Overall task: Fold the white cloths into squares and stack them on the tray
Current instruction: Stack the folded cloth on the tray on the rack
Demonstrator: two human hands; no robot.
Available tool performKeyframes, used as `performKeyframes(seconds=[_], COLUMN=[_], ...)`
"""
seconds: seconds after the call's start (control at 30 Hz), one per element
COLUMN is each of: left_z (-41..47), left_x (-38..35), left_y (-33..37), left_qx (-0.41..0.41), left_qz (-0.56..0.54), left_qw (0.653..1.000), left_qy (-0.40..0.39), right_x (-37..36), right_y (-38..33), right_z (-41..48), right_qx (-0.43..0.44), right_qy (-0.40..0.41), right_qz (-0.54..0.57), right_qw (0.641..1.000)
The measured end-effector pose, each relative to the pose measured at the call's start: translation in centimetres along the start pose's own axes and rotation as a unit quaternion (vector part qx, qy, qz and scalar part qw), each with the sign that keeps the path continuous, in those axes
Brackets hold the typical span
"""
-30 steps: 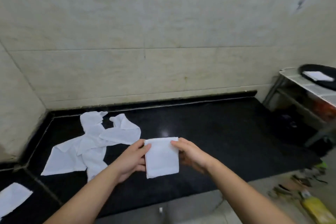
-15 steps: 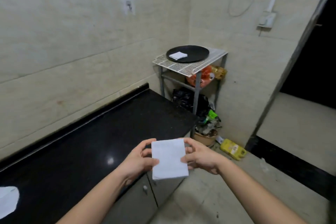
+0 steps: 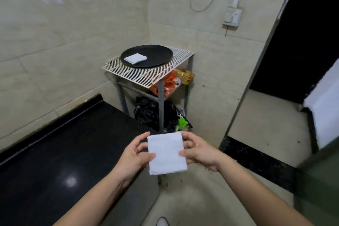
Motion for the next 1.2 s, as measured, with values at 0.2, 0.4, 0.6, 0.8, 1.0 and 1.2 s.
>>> performKeyframes(seconds=[0.2, 0.4, 0.6, 0.8, 1.0, 1.2], left_z=[11.1, 18.6, 26.0, 34.1, 41.4, 43.7], left_x=[-0.3, -1.1, -0.5, 1.6, 3.6, 6.8], left_y=[8.6, 19.1, 22.9, 25.0, 27.0, 27.7], left_qx=[-0.03, -0.083, -0.08, -0.072, 0.007, 0.007], left_qz=[-0.011, 0.013, 0.0, -0.018, -0.161, -0.207], left_qw=[0.999, 0.996, 0.993, 0.981, 0.96, 0.921], left_qy=[0.008, 0.025, 0.091, 0.177, 0.228, 0.331], right_x=[6.2, 11.4, 15.8, 18.6, 20.0, 18.0], right_y=[-7.5, -16.7, -20.3, -21.6, -23.7, -25.0], right_z=[10.8, 18.1, 26.2, 37.9, 49.8, 56.8], right_qx=[0.016, 0.085, 0.1, 0.086, 0.084, 0.071], right_qy=[-0.003, 0.03, 0.033, -0.038, -0.114, -0.179], right_qz=[-0.022, -0.034, -0.052, -0.075, -0.103, -0.128], right_qw=[1.0, 0.995, 0.993, 0.993, 0.985, 0.973])
Point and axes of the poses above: each hand's wrist, its own z-axis towards the middle knuckle, its own x-axis out of the back of the hand, y = z × x, the point moved 9 cm from there along z, towards the middle knuckle, and after that the axes turned 8 degrees about x, right-handed, at the moved point
